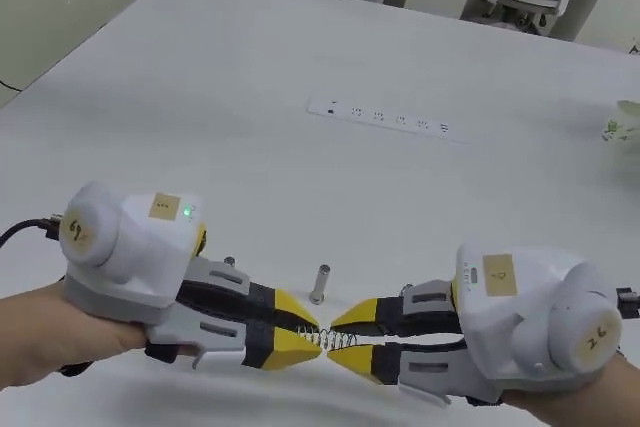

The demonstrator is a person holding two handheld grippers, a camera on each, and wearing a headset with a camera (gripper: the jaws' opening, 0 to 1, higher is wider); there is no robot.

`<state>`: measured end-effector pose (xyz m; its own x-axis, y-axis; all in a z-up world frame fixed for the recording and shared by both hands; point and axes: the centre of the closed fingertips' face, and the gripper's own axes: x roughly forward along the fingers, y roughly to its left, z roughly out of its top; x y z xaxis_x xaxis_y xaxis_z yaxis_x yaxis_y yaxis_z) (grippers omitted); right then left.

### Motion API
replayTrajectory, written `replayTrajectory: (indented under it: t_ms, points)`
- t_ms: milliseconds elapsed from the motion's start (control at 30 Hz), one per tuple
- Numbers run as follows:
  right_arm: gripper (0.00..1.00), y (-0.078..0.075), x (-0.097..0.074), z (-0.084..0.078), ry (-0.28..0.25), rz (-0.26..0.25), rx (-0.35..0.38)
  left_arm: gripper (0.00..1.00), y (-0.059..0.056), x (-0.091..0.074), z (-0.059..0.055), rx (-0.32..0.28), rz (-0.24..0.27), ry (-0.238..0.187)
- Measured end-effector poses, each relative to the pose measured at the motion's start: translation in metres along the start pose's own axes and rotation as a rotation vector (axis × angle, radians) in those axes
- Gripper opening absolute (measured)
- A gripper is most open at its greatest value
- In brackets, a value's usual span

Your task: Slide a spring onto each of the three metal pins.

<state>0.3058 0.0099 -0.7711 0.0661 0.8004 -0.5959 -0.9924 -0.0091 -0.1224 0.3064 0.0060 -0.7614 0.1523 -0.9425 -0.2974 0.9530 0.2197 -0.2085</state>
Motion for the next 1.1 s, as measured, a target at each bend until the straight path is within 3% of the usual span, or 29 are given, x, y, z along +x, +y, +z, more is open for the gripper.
replayTrajectory:
  t_ms: [400, 600, 967, 1100]
  points:
    - [0.10, 0.000, -0.003, -0.013, 0.022, 0.004, 0.049, 0.02, 0.001, -0.003, -0.003, 0.005, -0.004, 0.013]
    - [0.09, 0.002, -0.002, -0.009, 0.000, 0.011, 0.053, 0.02, -0.001, -0.002, -0.004, 0.004, -0.015, 0.021]
    - [0.08, 0.001, -0.003, -0.010, 0.004, 0.017, 0.077, 0.02, -0.002, -0.001, -0.004, 0.018, -0.018, 0.030]
    - [0.08, 0.001, -0.004, -0.011, 0.010, 0.014, 0.053, 0.02, -0.002, 0.000, -0.004, 0.028, -0.018, 0.029]
